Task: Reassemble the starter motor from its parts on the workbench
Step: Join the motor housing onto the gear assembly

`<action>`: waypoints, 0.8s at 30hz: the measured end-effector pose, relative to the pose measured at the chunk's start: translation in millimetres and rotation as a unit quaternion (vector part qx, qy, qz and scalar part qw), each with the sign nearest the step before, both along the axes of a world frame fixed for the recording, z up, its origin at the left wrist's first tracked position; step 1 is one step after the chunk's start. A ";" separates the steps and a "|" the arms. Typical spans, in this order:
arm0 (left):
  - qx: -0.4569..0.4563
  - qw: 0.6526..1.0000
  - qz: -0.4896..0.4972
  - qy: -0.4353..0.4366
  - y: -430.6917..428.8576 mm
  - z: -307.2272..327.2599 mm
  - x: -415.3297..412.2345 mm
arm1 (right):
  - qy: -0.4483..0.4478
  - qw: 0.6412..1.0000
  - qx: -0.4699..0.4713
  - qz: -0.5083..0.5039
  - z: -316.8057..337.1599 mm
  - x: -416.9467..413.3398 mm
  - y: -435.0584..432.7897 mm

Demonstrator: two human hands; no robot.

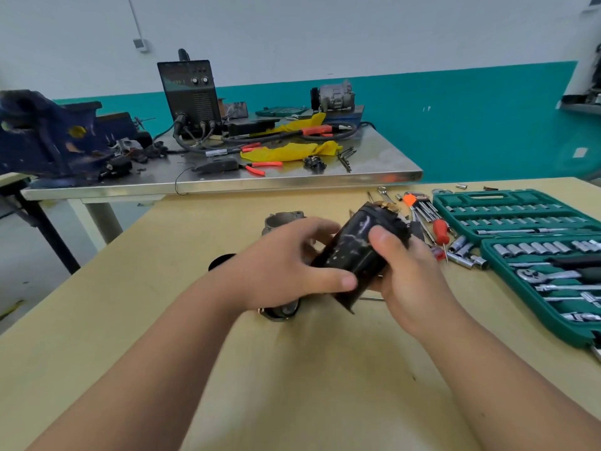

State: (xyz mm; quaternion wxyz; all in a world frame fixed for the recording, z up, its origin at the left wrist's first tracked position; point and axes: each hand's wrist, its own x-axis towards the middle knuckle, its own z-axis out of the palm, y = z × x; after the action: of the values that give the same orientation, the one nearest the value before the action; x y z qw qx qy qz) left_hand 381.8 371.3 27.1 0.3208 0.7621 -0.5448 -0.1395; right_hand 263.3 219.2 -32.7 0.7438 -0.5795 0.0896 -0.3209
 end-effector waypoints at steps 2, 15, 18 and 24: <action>0.009 0.999 0.034 -0.002 28.6 -16.6 20.1 | 0.005 0.998 0.056 -0.012 0.9 -0.2 -3.3; -0.019 0.979 0.146 -0.140 24.4 -80.9 29.3 | 0.064 0.994 0.082 -0.039 -8.4 8.0 12.9; -0.070 0.975 0.187 -0.100 21.1 -82.0 15.1 | 0.055 0.994 0.060 -0.075 -9.9 12.0 15.4; -0.093 0.972 0.212 -0.046 20.3 -78.6 -7.0 | 0.052 0.995 0.055 -0.072 -15.9 14.2 15.3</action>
State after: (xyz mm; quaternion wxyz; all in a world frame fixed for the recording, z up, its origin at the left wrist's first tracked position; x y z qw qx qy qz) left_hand 374.8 391.6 -51.5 0.3872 0.8325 -0.3959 0.0177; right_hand 277.5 234.5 -48.6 0.7439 -0.5456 0.1868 -0.3376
